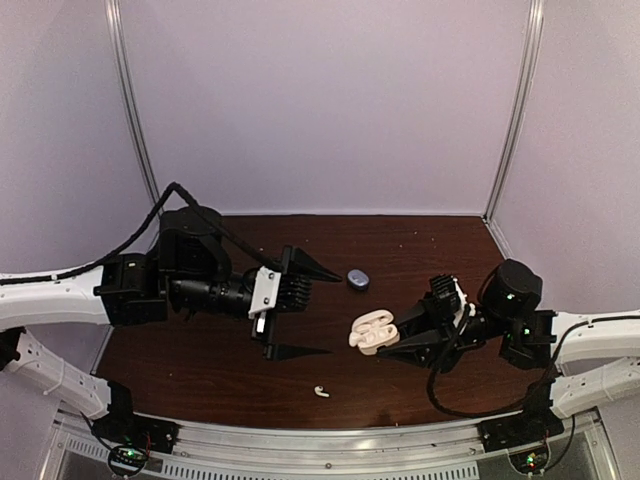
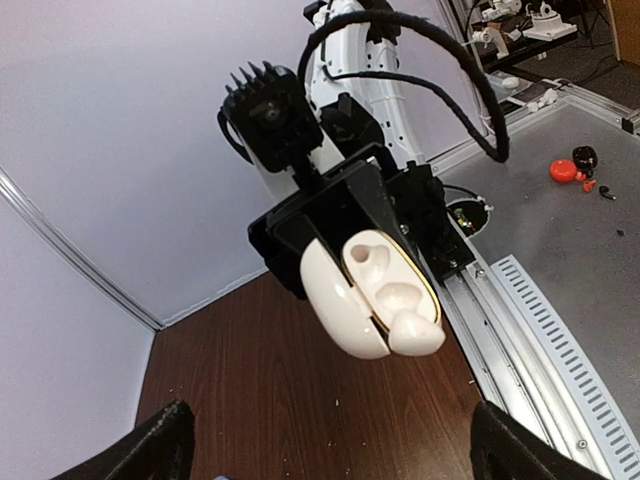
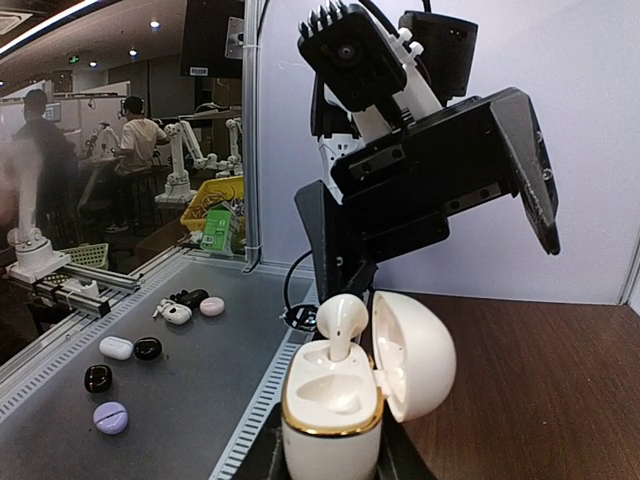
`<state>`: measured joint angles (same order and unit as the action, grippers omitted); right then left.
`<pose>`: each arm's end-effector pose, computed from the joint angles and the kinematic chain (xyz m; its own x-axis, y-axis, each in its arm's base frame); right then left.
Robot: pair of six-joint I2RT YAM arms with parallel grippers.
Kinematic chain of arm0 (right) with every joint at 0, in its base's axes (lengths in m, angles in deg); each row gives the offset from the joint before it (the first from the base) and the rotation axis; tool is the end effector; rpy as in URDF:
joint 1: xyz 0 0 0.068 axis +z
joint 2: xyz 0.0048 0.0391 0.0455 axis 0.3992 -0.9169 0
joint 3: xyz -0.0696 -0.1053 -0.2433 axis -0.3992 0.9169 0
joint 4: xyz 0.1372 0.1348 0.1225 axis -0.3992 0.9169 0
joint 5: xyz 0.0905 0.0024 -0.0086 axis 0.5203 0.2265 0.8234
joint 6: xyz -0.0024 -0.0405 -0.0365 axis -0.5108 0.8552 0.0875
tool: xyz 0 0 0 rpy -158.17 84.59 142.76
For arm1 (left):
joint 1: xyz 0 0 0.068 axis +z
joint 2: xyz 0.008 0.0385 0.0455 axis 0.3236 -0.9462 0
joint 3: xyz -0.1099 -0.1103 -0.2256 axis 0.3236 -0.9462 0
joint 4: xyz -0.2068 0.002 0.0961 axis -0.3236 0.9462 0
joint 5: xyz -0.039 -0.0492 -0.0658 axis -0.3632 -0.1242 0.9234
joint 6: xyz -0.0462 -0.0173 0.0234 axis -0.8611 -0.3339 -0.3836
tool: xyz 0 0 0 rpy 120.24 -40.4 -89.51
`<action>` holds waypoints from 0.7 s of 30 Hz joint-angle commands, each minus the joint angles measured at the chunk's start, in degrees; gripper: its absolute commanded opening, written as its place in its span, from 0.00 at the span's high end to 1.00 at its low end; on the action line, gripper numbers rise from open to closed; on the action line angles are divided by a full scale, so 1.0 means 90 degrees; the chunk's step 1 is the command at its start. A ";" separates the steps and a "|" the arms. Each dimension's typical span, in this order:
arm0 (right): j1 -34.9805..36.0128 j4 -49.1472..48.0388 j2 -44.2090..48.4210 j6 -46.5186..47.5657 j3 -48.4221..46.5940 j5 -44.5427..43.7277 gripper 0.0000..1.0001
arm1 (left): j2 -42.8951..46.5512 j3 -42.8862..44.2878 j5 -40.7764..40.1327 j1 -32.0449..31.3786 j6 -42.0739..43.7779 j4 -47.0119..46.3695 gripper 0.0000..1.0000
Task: Insert the wireless bluetooth earbuds into the charging case
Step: Adjust the left earbud in the left side groove of the charging case.
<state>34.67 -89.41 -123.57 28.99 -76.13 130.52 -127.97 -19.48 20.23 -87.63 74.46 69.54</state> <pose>0.0736 0.1715 0.2995 0.0139 0.0924 -0.9956 -0.9523 -0.3024 -0.0414 0.0770 -0.2368 0.3594 0.3900 0.2007 -0.8987 0.9203 -0.1167 0.3733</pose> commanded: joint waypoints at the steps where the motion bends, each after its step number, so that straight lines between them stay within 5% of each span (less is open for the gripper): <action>1: -0.0021 -0.0040 -0.0075 -0.0042 -0.0212 0.0323 1.00 | -0.0144 0.0283 0.0060 -0.0055 0.0167 -0.0107 0.02; 21: 0.0009 -0.0089 -0.0237 -0.0040 -0.0220 0.0401 1.00 | -0.0490 0.0566 0.0266 -0.0127 0.0250 -0.0118 0.04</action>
<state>34.67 -89.06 -125.56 29.01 -76.16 133.62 -131.51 -16.57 21.11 -88.24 76.25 69.69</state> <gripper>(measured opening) 0.225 0.968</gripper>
